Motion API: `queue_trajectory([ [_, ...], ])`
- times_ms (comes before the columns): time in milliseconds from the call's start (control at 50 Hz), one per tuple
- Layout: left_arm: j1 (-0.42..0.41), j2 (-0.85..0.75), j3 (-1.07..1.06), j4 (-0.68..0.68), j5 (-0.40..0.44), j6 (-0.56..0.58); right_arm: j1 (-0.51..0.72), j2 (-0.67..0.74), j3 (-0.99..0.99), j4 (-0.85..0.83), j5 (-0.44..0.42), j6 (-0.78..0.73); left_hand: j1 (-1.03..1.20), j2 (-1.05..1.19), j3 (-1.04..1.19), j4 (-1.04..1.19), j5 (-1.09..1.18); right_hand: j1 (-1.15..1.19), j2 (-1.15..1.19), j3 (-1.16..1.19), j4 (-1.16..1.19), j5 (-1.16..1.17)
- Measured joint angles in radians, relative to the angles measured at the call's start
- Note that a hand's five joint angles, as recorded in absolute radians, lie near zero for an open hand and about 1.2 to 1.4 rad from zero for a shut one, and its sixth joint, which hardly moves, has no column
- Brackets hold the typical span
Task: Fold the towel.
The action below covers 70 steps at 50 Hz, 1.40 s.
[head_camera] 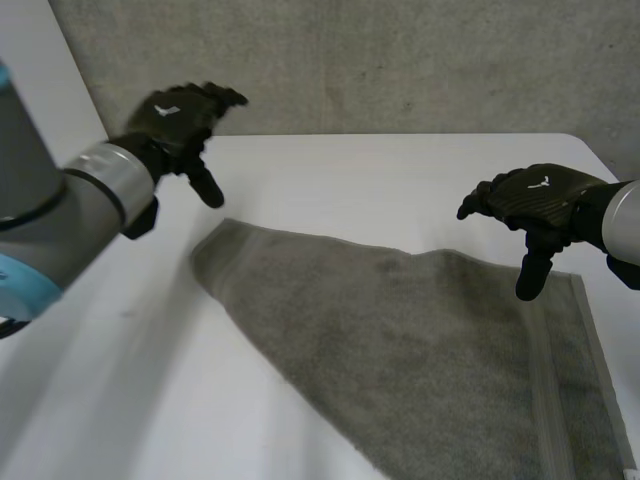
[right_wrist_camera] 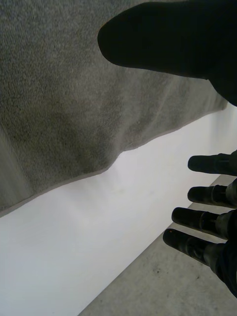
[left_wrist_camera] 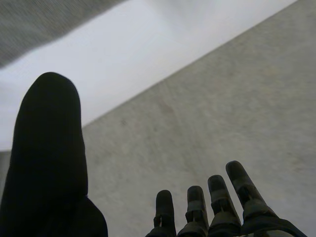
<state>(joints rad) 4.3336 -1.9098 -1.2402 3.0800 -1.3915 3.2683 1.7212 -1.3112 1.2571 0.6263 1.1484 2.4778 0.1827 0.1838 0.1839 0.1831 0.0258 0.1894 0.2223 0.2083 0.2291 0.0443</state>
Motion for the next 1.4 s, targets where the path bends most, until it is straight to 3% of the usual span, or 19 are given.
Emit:
queue_trajectory([
  [200, -0.078, -0.215, 0.138, -0.014, 0.0, 0.139, -0.002, 0.098, -0.031, -0.084, 0.087, 0.003, 0.012, 0.011, 0.012, 0.012, 0.0, 0.0, 0.0, 0.0, 0.0, -0.001],
  [460, -0.07, -0.577, 0.494, -0.201, 0.001, 0.243, -0.033, 0.258, -0.062, -0.234, 0.131, 0.076, 0.088, 0.087, 0.087, 0.088, 0.071, 0.0, 0.0, 0.0, 0.0, 0.0],
  [740, 0.0, -0.657, 0.581, -0.211, 0.0, 0.251, -0.12, 0.47, -0.061, -0.459, 0.133, 0.207, 0.156, 0.156, 0.155, 0.158, 0.14, 0.11, 0.111, 0.142, 0.121, 0.123],
  [1020, 0.054, -0.65, 0.564, -0.214, -0.002, 0.247, -0.229, 0.425, -0.019, -0.463, 0.133, 0.207, 0.154, 0.154, 0.154, 0.155, 0.138, 0.27, 0.31, 0.331, 0.308, 0.296],
  [1400, 0.054, -0.596, 0.533, -0.215, -0.003, 0.24, -0.231, 0.43, 0.031, -0.463, 0.128, 0.201, 0.145, 0.141, 0.142, 0.141, 0.123, 0.365, 0.427, 0.441, 0.418, 0.399],
])
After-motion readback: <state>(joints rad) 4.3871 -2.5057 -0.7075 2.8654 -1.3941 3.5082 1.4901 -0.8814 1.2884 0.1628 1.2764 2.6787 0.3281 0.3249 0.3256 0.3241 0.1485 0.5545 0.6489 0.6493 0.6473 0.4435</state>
